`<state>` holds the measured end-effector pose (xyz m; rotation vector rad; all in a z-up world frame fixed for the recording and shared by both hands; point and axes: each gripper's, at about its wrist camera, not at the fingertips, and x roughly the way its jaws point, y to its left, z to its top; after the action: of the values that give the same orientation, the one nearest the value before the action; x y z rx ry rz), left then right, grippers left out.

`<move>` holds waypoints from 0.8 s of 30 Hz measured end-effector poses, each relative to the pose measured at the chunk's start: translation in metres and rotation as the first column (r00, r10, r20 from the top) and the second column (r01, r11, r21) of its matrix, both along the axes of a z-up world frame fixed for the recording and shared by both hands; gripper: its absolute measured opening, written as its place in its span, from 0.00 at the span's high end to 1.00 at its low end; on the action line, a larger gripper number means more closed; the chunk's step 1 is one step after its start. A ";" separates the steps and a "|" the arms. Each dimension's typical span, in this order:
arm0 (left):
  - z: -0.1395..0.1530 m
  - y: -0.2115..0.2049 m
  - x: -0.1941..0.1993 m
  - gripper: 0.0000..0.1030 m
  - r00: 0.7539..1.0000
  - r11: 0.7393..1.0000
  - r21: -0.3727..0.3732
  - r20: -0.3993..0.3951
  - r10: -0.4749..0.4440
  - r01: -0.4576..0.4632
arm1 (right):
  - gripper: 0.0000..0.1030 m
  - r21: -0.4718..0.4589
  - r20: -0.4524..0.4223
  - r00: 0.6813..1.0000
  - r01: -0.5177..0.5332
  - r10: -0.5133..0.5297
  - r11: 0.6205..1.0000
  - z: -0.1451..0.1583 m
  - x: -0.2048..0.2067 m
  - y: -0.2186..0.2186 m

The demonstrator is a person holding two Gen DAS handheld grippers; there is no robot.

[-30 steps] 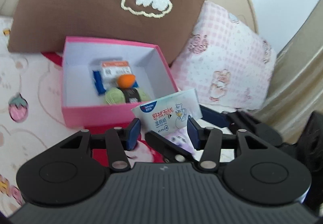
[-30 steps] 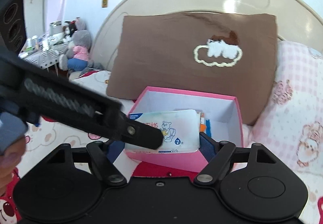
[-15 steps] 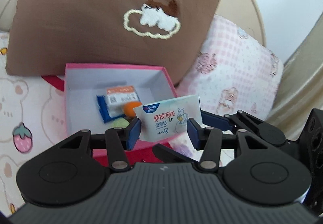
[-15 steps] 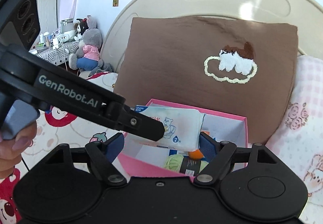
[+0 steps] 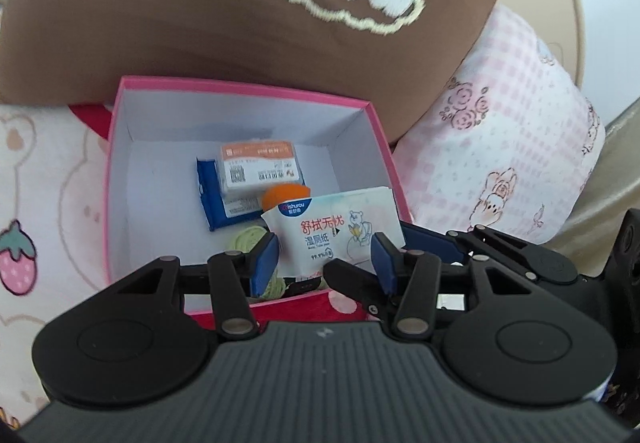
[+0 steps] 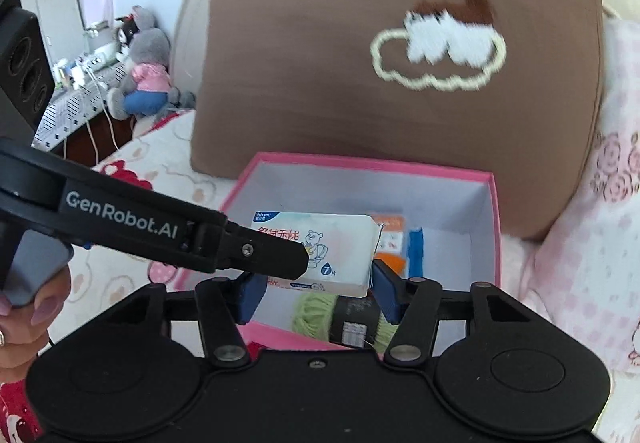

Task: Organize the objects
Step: 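Lower the wet-wipes packet into the pink box onto the yarn, then open the left tool to release the packet and withdraw upward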

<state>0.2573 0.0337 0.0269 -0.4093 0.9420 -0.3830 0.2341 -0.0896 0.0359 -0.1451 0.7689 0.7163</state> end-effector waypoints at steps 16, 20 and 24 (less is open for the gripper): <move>-0.064 -0.015 0.033 0.49 0.991 0.997 -0.067 -0.127 0.039 -0.048 | 0.40 0.012 -0.205 0.978 0.049 -0.045 0.999 -0.060 0.044 -0.015; -0.058 -0.019 0.030 0.49 0.993 0.999 -0.047 -0.113 0.021 -0.026 | 0.40 0.021 -0.223 0.973 0.061 -0.055 0.998 -0.064 0.043 -0.016; -0.057 -0.021 0.029 0.49 0.993 0.998 -0.047 -0.116 0.025 -0.031 | 0.40 0.019 -0.217 0.975 0.062 -0.056 0.998 -0.064 0.043 -0.017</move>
<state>0.2868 0.0125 -0.0300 -0.4932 1.0403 -0.3602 0.2767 -0.1064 -0.0285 -0.0203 0.9673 0.6924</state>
